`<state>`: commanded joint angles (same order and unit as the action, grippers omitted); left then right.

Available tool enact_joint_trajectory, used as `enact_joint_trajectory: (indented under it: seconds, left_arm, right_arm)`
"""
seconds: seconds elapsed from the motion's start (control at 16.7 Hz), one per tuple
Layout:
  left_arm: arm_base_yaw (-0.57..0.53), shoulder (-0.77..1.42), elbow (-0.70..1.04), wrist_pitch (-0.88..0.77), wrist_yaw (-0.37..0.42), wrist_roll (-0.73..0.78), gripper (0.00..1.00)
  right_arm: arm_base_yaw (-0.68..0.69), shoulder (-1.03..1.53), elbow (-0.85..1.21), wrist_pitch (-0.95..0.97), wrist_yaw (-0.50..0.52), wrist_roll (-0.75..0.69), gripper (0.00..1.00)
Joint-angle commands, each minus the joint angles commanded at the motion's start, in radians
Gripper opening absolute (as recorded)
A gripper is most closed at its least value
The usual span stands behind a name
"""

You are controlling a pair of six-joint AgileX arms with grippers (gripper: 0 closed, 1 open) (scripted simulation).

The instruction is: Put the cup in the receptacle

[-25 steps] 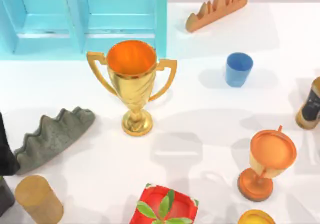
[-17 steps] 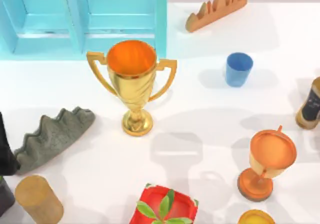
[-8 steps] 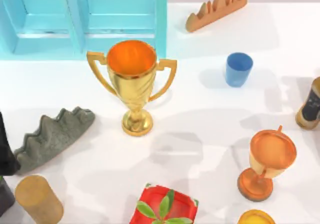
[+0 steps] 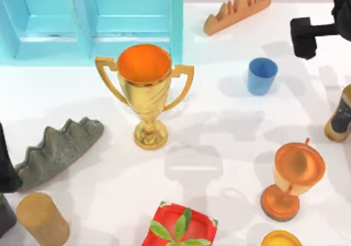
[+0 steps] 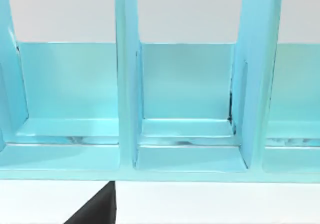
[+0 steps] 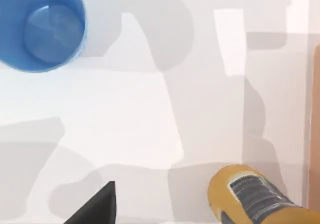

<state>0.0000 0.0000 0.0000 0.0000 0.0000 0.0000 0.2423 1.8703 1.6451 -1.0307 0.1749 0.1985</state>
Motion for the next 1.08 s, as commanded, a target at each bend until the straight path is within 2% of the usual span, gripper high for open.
enact_joint_trajectory:
  seconds: [0.3, 0.6, 0.78, 1.08]
  left_arm:
    - [0.0, 0.0, 0.0, 0.0, 0.0, 0.0, 1.0]
    - [0.0, 0.0, 0.0, 0.0, 0.0, 0.0, 1.0]
    - [0.0, 0.0, 0.0, 0.0, 0.0, 0.0, 1.0]
    - [0.0, 0.0, 0.0, 0.0, 0.0, 0.0, 1.0]
  right_arm:
    - [0.079, 0.349, 0.399, -0.232, -0.019, 0.093, 1.0]
    - [0.136, 0.526, 0.688, -0.33, -0.068, 0.182, 1.0]
    - [0.152, 0.56, 0.768, -0.343, -0.087, 0.211, 1.0]
    - [0.153, 0.563, 0.776, -0.344, -0.089, 0.213, 1.0]
